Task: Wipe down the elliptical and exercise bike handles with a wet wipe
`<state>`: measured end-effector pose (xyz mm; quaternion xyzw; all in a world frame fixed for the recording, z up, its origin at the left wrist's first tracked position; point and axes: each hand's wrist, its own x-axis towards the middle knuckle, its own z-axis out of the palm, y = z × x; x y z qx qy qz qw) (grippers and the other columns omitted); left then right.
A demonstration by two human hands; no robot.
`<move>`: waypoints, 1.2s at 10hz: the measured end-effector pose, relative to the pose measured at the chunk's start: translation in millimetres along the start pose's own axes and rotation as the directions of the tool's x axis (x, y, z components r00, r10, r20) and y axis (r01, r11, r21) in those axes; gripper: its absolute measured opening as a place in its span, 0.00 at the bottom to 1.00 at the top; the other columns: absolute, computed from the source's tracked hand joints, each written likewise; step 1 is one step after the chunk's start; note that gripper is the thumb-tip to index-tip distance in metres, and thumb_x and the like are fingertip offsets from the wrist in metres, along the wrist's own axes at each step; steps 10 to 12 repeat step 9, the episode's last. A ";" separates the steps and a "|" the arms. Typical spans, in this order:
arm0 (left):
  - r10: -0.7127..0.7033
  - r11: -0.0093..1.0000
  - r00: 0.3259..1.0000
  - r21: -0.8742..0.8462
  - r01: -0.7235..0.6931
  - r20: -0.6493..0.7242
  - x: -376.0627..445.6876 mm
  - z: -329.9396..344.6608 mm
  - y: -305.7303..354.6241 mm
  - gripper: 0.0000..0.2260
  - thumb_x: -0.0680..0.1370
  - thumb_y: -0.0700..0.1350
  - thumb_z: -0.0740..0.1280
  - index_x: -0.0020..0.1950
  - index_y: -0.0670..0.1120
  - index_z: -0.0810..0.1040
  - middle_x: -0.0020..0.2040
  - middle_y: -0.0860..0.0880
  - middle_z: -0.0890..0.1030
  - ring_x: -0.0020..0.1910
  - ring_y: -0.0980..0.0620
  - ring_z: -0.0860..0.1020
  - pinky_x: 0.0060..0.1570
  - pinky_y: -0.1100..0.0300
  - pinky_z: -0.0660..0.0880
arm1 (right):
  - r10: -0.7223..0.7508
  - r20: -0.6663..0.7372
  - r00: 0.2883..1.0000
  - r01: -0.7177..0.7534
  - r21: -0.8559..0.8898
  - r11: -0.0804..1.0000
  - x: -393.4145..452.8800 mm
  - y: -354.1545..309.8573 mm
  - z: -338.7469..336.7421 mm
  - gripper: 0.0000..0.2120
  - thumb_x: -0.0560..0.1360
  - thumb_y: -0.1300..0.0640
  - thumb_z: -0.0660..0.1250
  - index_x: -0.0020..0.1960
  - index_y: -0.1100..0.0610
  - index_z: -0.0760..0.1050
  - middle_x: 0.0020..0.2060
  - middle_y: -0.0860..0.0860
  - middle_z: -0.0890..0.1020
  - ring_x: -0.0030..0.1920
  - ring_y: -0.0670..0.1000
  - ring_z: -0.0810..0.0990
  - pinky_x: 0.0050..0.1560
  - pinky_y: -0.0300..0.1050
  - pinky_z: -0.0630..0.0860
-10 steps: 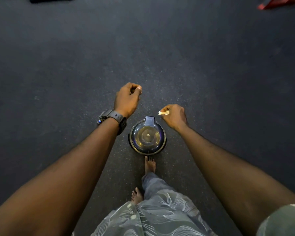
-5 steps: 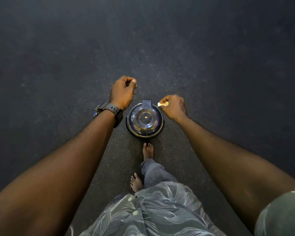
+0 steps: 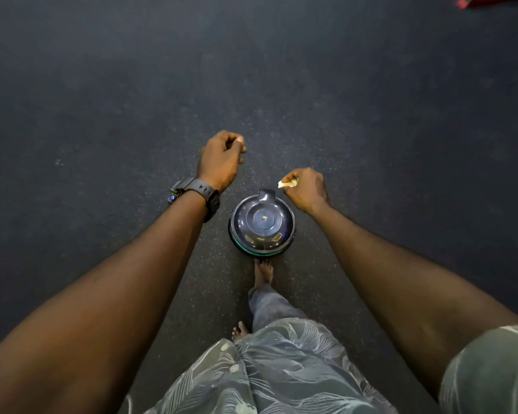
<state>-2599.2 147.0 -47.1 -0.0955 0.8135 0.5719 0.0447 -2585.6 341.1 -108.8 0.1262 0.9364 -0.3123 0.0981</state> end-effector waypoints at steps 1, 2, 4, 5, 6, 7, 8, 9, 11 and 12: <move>-0.006 1.000 1.000 0.007 0.006 0.011 0.9 2.1 -0.9 0.07 0.83 0.48 0.61 0.53 0.48 0.77 0.48 0.51 0.82 0.46 0.52 0.81 0.50 0.50 0.79 | 0.006 0.006 1.000 -0.006 -0.006 1.000 4.3 0.9 -1.1 0.05 0.73 0.57 0.73 0.48 0.51 0.84 0.48 0.52 0.85 0.48 0.52 0.81 0.47 0.41 0.75; -0.025 1.000 0.999 0.012 0.024 0.035 -0.6 6.2 -4.7 0.07 0.82 0.49 0.61 0.52 0.49 0.78 0.48 0.51 0.82 0.45 0.52 0.81 0.50 0.49 0.79 | 0.044 0.018 0.999 -0.044 0.004 0.999 4.8 6.2 0.4 0.06 0.74 0.59 0.72 0.47 0.49 0.83 0.49 0.51 0.84 0.47 0.49 0.80 0.47 0.43 0.77; -0.039 0.999 0.995 0.022 0.037 0.091 3.7 25.4 -20.1 0.07 0.81 0.50 0.62 0.48 0.51 0.77 0.46 0.48 0.83 0.46 0.47 0.82 0.52 0.45 0.79 | 0.085 0.035 0.996 -0.087 0.042 0.995 1.3 21.2 20.5 0.05 0.71 0.55 0.75 0.47 0.49 0.83 0.48 0.51 0.85 0.45 0.48 0.80 0.43 0.39 0.73; -0.085 0.996 0.989 0.050 0.080 0.118 4.9 39.2 -41.4 0.07 0.80 0.51 0.62 0.45 0.53 0.77 0.45 0.48 0.84 0.46 0.46 0.83 0.51 0.43 0.80 | 0.103 0.055 0.993 -0.106 0.052 0.993 -0.2 29.2 32.6 0.06 0.71 0.54 0.75 0.48 0.49 0.84 0.48 0.50 0.85 0.47 0.49 0.81 0.45 0.40 0.74; -0.172 0.985 0.973 0.055 0.165 0.153 9.9 67.3 -95.9 0.08 0.82 0.49 0.61 0.46 0.52 0.77 0.46 0.47 0.84 0.44 0.45 0.82 0.46 0.48 0.79 | 0.119 0.103 0.987 -0.127 0.075 0.989 11.4 51.6 71.6 0.07 0.71 0.55 0.75 0.48 0.49 0.83 0.47 0.50 0.85 0.48 0.49 0.81 0.46 0.38 0.73; -0.236 0.972 0.958 0.040 0.232 0.161 9.6 81.0 -133.0 0.08 0.83 0.46 0.59 0.50 0.49 0.78 0.46 0.49 0.83 0.42 0.49 0.81 0.42 0.54 0.75 | 0.146 0.142 0.979 -0.161 0.097 0.982 20.9 69.4 101.7 0.09 0.70 0.56 0.74 0.50 0.50 0.82 0.47 0.49 0.84 0.49 0.50 0.82 0.48 0.39 0.74; -0.291 0.957 0.945 0.032 0.290 0.147 27.9 102.0 -203.5 0.09 0.83 0.44 0.58 0.49 0.49 0.77 0.44 0.50 0.82 0.41 0.50 0.80 0.42 0.56 0.74 | 0.183 0.182 0.966 -0.202 0.091 0.975 48.2 100.6 164.7 0.11 0.70 0.57 0.75 0.52 0.50 0.81 0.51 0.52 0.84 0.52 0.53 0.82 0.49 0.40 0.75; -0.306 0.952 0.944 0.032 0.304 0.121 42.9 113.4 -241.2 0.09 0.82 0.45 0.58 0.48 0.50 0.77 0.44 0.49 0.83 0.43 0.47 0.81 0.44 0.53 0.75 | 0.175 0.205 0.963 -0.200 0.107 0.974 67.1 121.1 207.5 0.16 0.69 0.56 0.76 0.56 0.51 0.80 0.54 0.53 0.83 0.54 0.54 0.81 0.49 0.39 0.72; -0.306 0.952 0.944 0.032 0.304 0.121 42.9 113.4 -241.2 0.09 0.82 0.45 0.58 0.48 0.50 0.77 0.44 0.49 0.83 0.43 0.47 0.81 0.44 0.53 0.75 | 0.175 0.205 0.963 -0.200 0.107 0.974 67.1 121.1 207.5 0.16 0.69 0.56 0.76 0.56 0.51 0.80 0.54 0.53 0.83 0.54 0.54 0.81 0.49 0.39 0.72; -0.306 0.952 0.944 0.032 0.304 0.121 42.9 113.4 -241.2 0.09 0.82 0.45 0.58 0.48 0.50 0.77 0.44 0.49 0.83 0.43 0.47 0.81 0.44 0.53 0.75 | 0.175 0.205 0.963 -0.200 0.107 0.974 67.1 121.1 207.5 0.16 0.69 0.56 0.76 0.56 0.51 0.80 0.54 0.53 0.83 0.54 0.54 0.81 0.49 0.39 0.72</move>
